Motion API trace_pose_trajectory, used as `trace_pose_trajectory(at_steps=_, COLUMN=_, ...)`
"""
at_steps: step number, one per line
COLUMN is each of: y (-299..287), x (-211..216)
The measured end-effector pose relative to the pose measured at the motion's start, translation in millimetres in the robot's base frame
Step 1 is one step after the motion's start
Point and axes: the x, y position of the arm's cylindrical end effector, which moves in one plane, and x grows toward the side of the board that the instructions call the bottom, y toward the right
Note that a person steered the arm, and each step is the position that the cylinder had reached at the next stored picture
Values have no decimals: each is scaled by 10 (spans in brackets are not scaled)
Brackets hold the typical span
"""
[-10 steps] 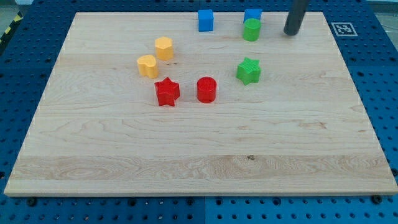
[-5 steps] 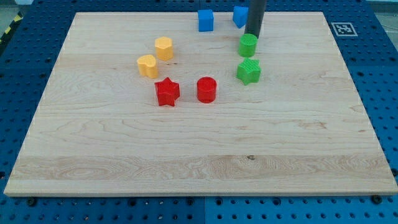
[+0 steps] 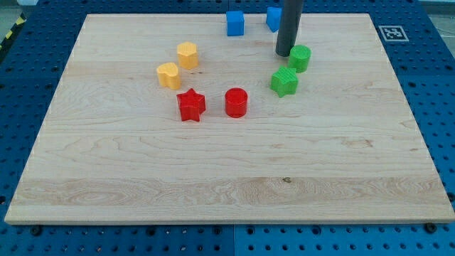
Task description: Separate the green circle and the blue triangle
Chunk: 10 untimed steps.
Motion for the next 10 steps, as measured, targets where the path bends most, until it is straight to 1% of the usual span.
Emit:
trace_pose_trajectory(at_steps=2, y=-291, x=61)
trace_pose_trajectory(at_steps=4, y=-285, x=239)
trace_pose_trajectory(at_steps=8, y=-62, x=268)
trace_pose_trajectory(at_steps=10, y=170, x=268)
